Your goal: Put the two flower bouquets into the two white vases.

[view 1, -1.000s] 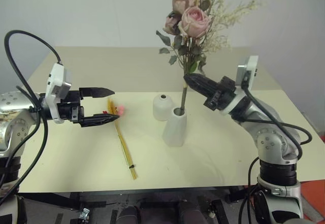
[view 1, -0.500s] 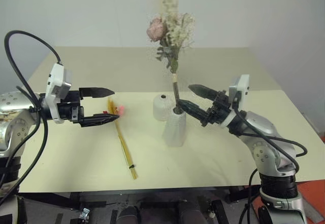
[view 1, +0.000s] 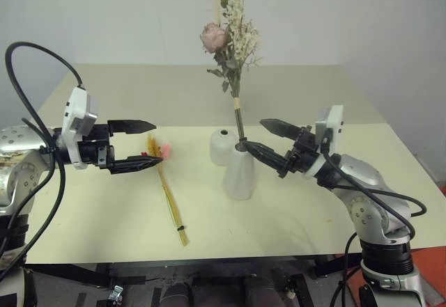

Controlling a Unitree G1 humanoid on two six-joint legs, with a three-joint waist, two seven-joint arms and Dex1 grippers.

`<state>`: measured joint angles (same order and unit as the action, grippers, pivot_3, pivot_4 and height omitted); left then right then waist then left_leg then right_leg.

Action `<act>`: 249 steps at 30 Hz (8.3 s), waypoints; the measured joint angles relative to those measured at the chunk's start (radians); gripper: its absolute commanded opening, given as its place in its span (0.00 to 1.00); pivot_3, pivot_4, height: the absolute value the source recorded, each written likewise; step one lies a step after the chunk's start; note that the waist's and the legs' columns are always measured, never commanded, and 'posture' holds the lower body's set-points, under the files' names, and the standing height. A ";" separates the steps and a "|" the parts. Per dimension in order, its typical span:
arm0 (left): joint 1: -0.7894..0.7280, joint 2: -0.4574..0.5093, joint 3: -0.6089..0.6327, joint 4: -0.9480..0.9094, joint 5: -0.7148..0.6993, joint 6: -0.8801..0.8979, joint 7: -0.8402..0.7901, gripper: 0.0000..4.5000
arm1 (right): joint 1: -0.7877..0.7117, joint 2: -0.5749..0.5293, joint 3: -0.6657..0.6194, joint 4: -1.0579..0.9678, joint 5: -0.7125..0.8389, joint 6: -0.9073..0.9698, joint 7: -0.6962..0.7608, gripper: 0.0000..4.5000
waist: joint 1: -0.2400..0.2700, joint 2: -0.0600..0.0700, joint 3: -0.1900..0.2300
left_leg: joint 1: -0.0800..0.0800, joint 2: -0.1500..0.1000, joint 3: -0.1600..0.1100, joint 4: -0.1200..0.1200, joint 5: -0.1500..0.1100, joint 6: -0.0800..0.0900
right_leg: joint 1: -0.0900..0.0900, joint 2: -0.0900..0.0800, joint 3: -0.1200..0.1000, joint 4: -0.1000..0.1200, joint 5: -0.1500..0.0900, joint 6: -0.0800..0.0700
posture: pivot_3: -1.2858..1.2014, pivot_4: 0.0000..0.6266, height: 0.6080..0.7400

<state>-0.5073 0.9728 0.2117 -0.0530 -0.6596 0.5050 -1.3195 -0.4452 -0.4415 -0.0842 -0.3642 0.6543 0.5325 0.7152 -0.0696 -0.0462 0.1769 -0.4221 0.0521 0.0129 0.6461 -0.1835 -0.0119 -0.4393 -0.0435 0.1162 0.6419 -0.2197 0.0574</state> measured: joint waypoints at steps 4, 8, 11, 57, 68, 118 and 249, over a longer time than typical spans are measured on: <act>0.000 0.000 0.000 0.000 0.000 0.000 0.000 1.00 | -0.002 0.000 -0.003 0.000 0.031 0.022 -0.013 1.00 | 0.001 0.000 0.000 | 0.000 0.000 0.000 0.000 0.000 0.000 | 0.000 0.000 0.000 0.000 0.000 0.000 | 0.52 0.24 1.00; 0.001 0.000 0.000 0.000 0.000 0.000 0.000 1.00 | -0.041 -0.021 -0.012 0.020 0.068 0.081 -0.035 1.00 | -0.001 0.000 0.000 | 0.000 0.000 0.000 0.000 0.000 0.000 | 0.000 0.000 0.000 0.000 0.000 0.000 | 0.52 0.24 1.00; 0.003 0.000 0.000 -0.002 0.000 0.000 0.000 1.00 | -0.121 -0.049 -0.040 0.059 0.134 0.173 -0.055 1.00 | -0.001 0.000 0.000 | 0.000 0.000 0.000 0.000 0.000 0.000 | 0.000 0.000 0.000 0.000 0.000 0.000 | 0.52 0.24 1.00; 0.027 0.057 0.043 -0.027 -0.093 0.082 -0.085 1.00 | -0.578 -0.015 -0.022 0.481 0.173 0.537 0.022 0.05 | 0.000 0.000 0.000 | -0.003 0.000 -0.001 -0.001 0.000 0.000 | -0.002 0.000 -0.002 -0.001 0.000 0.000 | 0.52 0.24 1.00; 0.001 0.054 0.038 -0.010 -0.088 0.082 -0.087 1.00 | -0.415 0.006 -0.040 0.182 0.148 0.351 0.016 0.05 | -0.002 0.001 0.000 | -0.002 0.000 -0.001 -0.001 0.000 0.000 | -0.002 0.000 -0.002 0.000 -0.001 -0.001 | 0.52 0.24 1.00; -0.107 0.143 -0.301 -0.012 0.179 0.516 0.241 1.00 | -0.024 -0.391 -0.052 0.037 0.016 0.102 0.329 0.99 | 0.004 0.000 0.001 | -0.001 0.000 -0.003 0.000 0.000 0.000 | -0.001 0.000 -0.002 0.000 -0.001 0.000 | 0.52 0.24 1.00; -0.585 -0.664 -0.116 0.653 0.297 -0.109 0.310 0.70 | -0.080 -0.446 -0.006 0.335 -0.160 0.037 0.463 1.00 | 0.015 0.000 0.001 | 0.003 -0.004 -0.010 0.000 0.000 -0.001 | 0.012 -0.001 -0.006 -0.009 0.002 0.002 | 0.52 0.24 1.00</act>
<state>-1.0926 0.3086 0.0958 0.6000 -0.3627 0.3964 -1.0090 -0.5250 -0.8877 -0.0907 -0.0289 0.4941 0.5699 1.1780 -0.0547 -0.0459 0.1780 -0.4191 0.0481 0.0024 0.6457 -0.1834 -0.0124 -0.4277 -0.0444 0.1106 0.6324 -0.2174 0.0590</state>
